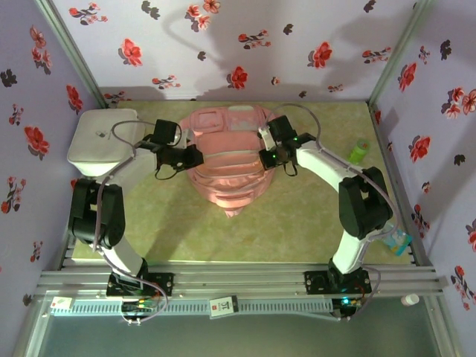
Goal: Pack books, pencil case, and school supplies into a backpack
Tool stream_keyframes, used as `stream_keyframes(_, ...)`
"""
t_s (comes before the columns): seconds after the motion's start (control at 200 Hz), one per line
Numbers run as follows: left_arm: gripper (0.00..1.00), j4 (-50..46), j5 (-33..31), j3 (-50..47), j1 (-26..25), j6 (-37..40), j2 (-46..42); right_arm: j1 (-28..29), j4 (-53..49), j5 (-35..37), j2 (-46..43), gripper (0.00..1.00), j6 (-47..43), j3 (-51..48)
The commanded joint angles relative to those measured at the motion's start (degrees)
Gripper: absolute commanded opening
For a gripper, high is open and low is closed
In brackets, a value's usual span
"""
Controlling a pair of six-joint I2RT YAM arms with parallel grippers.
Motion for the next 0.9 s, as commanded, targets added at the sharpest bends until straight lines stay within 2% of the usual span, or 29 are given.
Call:
stream_keyframes(0.0,0.00,-8.3,-3.7,1.2,0.3,6.7,1.2,-3.6,-2.2,2.1,1.1,0.10,-6.3,2.5)
stream_keyframes(0.235,0.00,-9.6,-2.8,2.3,0.1,7.6,2.6,-6.1,-1.2,-2.2,2.8,0.16,-10.7,3.4)
stream_keyframes(0.38,0.00,-9.6,-2.0,2.6,0.1,7.7,2.8,-7.4,-0.5,-7.0,3.2,0.13,-10.8,3.5)
stream_keyframes(0.615,0.00,-9.9,-1.5,3.7,-0.2,7.6,3.7,-7.9,2.1,-7.4,2.9,0.10,-7.1,4.2)
stream_keyframes(0.765,0.00,-7.2,1.4,5.1,-0.7,5.7,3.7,-8.3,4.1,-13.9,-4.4,0.21,-2.8,-0.4)
stream_keyframes(0.895,0.00,-6.4,2.8,8.7,-2.4,5.4,5.6,-8.4,7.2,-12.0,-13.4,0.56,1.3,-6.9)
